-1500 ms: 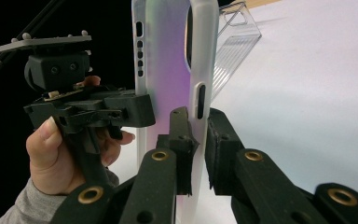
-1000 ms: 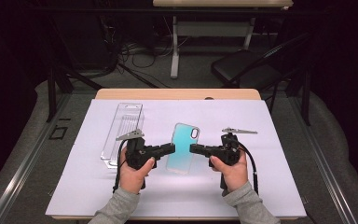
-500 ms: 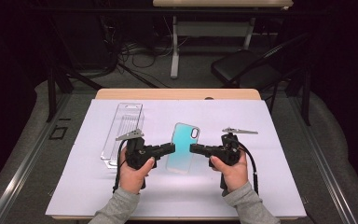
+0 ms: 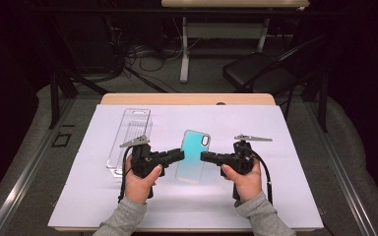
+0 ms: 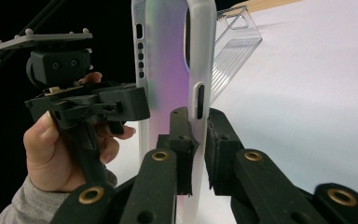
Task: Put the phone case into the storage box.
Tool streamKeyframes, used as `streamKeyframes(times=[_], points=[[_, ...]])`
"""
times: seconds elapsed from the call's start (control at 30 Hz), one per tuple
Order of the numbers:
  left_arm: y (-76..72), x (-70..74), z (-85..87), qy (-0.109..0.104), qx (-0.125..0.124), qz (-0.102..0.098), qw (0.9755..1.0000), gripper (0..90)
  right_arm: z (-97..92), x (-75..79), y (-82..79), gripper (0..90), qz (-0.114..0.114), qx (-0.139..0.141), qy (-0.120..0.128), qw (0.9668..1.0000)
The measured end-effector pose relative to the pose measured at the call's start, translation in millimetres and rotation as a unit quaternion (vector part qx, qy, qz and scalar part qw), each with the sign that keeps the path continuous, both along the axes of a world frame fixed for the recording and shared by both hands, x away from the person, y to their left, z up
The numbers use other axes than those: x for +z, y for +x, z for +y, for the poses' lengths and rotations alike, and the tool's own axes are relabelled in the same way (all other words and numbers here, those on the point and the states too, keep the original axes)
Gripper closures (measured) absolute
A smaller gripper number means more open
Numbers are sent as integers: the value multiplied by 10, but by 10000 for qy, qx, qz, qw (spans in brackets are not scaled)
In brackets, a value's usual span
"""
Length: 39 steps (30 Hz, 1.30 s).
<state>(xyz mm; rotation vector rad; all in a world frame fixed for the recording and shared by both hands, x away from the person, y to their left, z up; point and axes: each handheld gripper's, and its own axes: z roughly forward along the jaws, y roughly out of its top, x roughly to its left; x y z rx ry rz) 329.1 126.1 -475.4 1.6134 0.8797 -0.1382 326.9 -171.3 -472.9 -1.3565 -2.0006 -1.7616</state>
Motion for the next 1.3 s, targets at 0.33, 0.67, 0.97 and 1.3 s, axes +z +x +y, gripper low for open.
streamKeyframes(times=[0.33, 0.67, 0.97, 1.3], points=[[-5, 19, 13, 40, 64, -60, 10000, 663, -5, 1, -1, 823, -46, -25, -83, 10000], [-14, 52, 32, 110, 194, -230, 9995, 583, -12, 11, -6, 823, -118, -62, -173, 9998], [-20, 78, 33, 183, 318, -346, 9987, 501, -19, 15, -11, 823, -215, -122, -266, 9993], [-21, 109, 47, 281, 456, -475, 9974, 412, -21, 20, -19, 823, -321, -213, -445, 9983]])
